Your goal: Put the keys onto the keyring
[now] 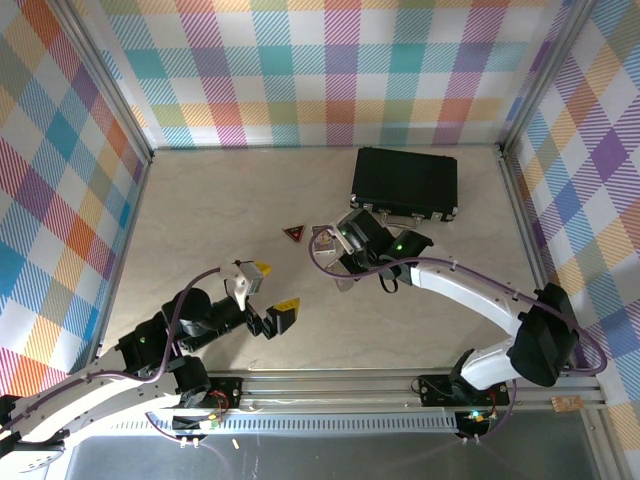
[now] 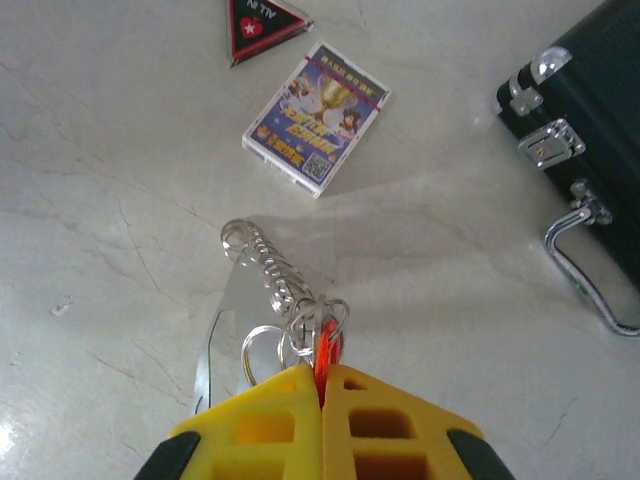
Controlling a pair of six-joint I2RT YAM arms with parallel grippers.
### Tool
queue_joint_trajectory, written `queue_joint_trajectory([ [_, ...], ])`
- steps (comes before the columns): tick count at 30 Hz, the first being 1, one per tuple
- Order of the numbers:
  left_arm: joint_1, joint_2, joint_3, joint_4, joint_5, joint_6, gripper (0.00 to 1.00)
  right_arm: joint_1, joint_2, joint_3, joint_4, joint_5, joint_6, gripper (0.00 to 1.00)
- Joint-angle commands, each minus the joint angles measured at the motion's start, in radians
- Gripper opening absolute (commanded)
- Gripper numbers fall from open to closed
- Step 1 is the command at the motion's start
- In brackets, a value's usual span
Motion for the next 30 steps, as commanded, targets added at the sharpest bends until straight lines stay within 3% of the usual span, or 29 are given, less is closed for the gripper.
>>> queue_joint_trajectory([
  [1, -0.006, 0.016, 0.0, 0.021, -0.012, 0.007, 1.0, -0.015, -0.032, -0.033, 0.013, -0.019, 0.051, 0.0],
  [14, -0.006, 0.092, 0.014, 0.071, 0.019, 0.013, 1.0, -0.109, -0.099, -0.185, 0.001, -0.067, 0.178, 0.0],
  [23, -0.007, 0.118, 0.012, 0.099, 0.023, 0.027, 1.0, -0.175, -0.107, -0.294, 0.085, -0.095, 0.257, 0.0],
  [30, -0.007, 0.136, -0.001, 0.128, 0.025, 0.034, 1.0, -0.187, -0.094, -0.304, 0.069, -0.075, 0.294, 0.0],
])
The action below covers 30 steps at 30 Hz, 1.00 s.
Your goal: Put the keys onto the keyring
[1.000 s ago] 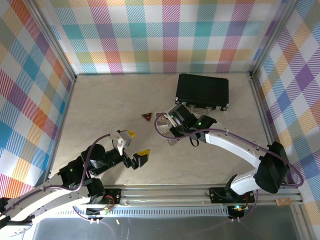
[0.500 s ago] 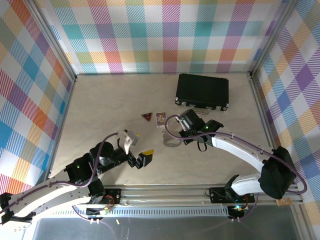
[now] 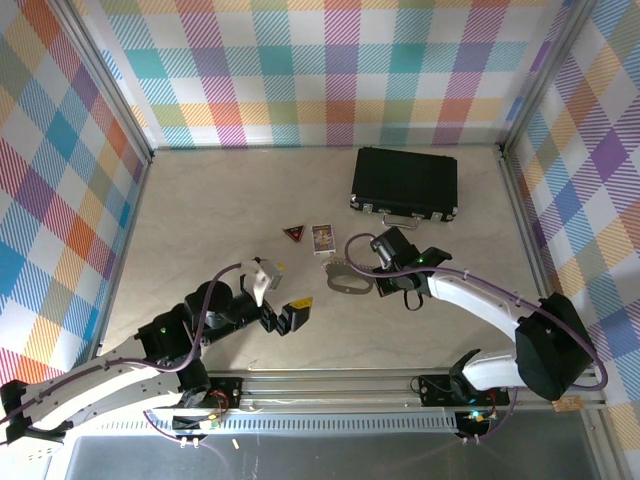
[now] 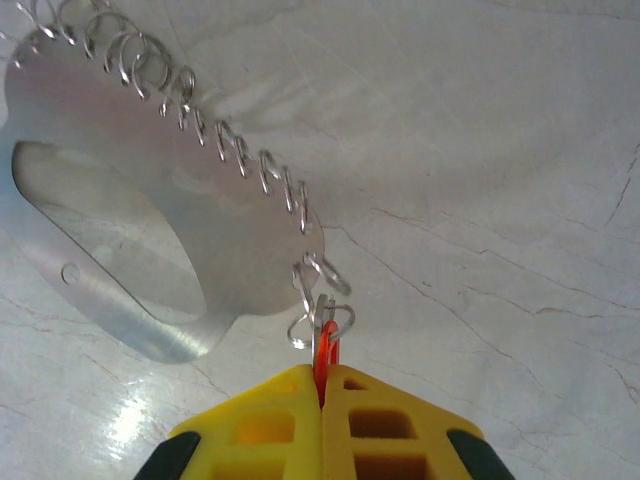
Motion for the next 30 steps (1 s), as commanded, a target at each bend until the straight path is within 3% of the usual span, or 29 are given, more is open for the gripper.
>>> queue_joint_trajectory([
  [1, -0.007, 0.001, -0.006, 0.05, 0.014, 0.011, 1.0, -0.007, -0.007, 0.008, 0.012, 0.008, 0.042, 0.0],
  [6, -0.006, -0.014, -0.03, 0.053, 0.008, 0.003, 1.0, -0.007, -0.023, 0.002, 0.001, 0.015, 0.057, 0.06],
  [24, -0.007, -0.035, -0.049, 0.055, -0.056, -0.013, 1.0, -0.007, -0.27, -0.042, -0.053, 0.061, 0.063, 0.49],
  [27, -0.006, -0.032, -0.061, 0.067, -0.119, -0.03, 1.0, -0.007, -0.337, -0.068, -0.028, 0.061, 0.055, 0.58],
  [30, -0.006, 0.009, -0.057, 0.049, -0.277, -0.085, 1.0, -0.007, -0.403, -0.103, 0.013, 0.068, 0.037, 0.71],
])
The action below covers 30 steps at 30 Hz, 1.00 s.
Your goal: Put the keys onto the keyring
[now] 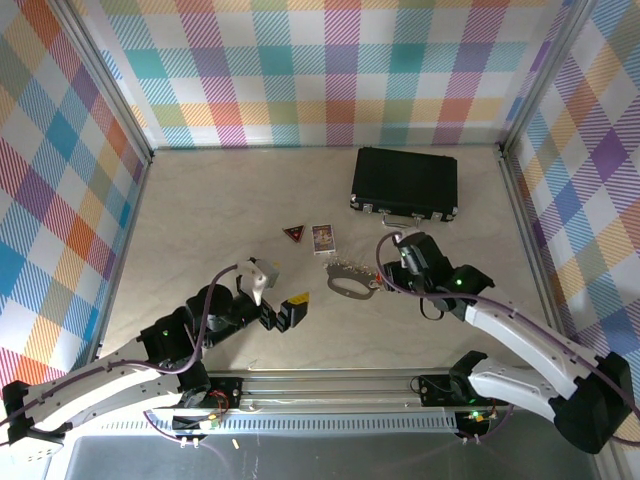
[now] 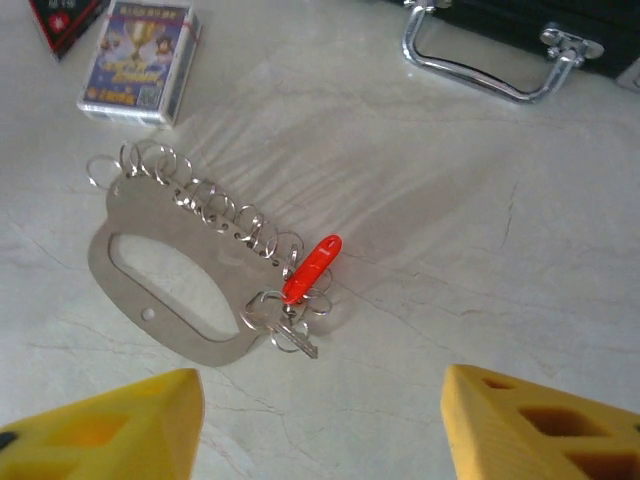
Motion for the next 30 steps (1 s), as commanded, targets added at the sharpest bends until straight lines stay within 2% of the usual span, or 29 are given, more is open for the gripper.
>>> queue_joint_trajectory([
  [1, -0.006, 0.042, -0.003, 0.004, -0.194, -0.062, 1.0, -0.005, -0.064, -0.04, 0.047, 0.016, -0.022, 0.76],
  [3, -0.006, 0.082, 0.008, -0.026, -0.279, -0.071, 1.0, -0.005, -0.103, -0.057, 0.071, 0.028, -0.039, 0.95],
  [4, -0.006, 0.102, 0.009, -0.034, -0.32, -0.078, 1.0, -0.005, -0.124, -0.067, 0.09, 0.035, -0.05, 0.99],
  [12, 0.005, 0.117, -0.091, 0.086, -0.587, -0.071, 1.0, -0.028, -0.261, -0.156, 0.213, 0.194, -0.09, 0.99],
  [19, 0.087, 0.136, -0.186, 0.279, -0.673, 0.041, 1.0, -0.109, -0.281, -0.213, 0.274, 0.247, -0.085, 0.99],
  [23, 0.121, 0.184, -0.198, 0.311, -0.733, 0.081, 1.0, -0.121, -0.323, -0.275, 0.339, 0.316, -0.109, 0.99],
  [26, 0.123, 0.232, -0.198, 0.336, -0.806, 0.13, 1.0, -0.132, -0.377, -0.337, 0.38, 0.326, -0.137, 0.99],
  [30, 0.132, 0.257, -0.2, 0.372, -0.847, 0.167, 1.0, -0.16, -0.421, -0.392, 0.392, 0.342, -0.142, 0.99],
])
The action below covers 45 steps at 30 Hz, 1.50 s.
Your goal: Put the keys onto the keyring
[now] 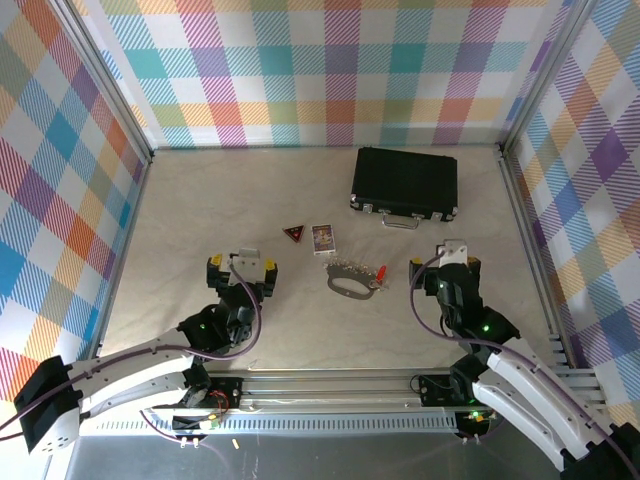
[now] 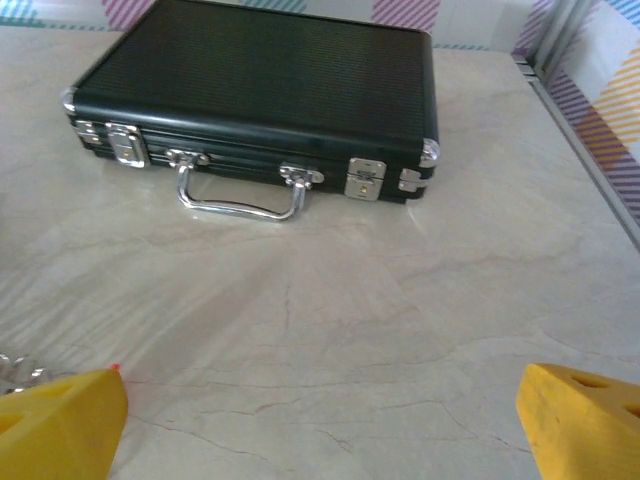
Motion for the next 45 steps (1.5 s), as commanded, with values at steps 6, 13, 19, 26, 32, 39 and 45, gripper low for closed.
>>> queue_joint_trajectory([
  [6, 0.063, 0.01, -0.032, 0.146, -0.08, 0.097, 1.0, -0.034, -0.056, -0.075, 0.076, 0.038, -0.062, 0.99],
  [13, 0.154, 0.004, -0.071, 0.201, -0.067, 0.128, 1.0, -0.048, -0.066, -0.121, 0.121, 0.027, -0.098, 0.99],
  [19, 0.204, 0.058, -0.112, 0.297, -0.012, 0.135, 1.0, -0.059, -0.06, -0.158, 0.193, 0.021, -0.129, 0.99],
  [26, 0.282, 0.117, -0.164, 0.396, 0.061, 0.097, 1.0, -0.114, -0.032, -0.194, 0.264, -0.019, -0.119, 0.99],
  [32, 0.337, 0.169, -0.174, 0.445, 0.106, 0.084, 1.0, -0.173, 0.001, -0.209, 0.304, -0.088, -0.098, 0.99],
  [39, 0.398, 0.21, -0.163, 0.475, 0.159, 0.072, 1.0, -0.207, 0.018, -0.225, 0.379, -0.122, -0.106, 0.99],
  [45, 0.46, 0.292, -0.15, 0.564, 0.204, 0.054, 1.0, -0.284, 0.118, -0.233, 0.519, -0.194, -0.102, 0.99],
])
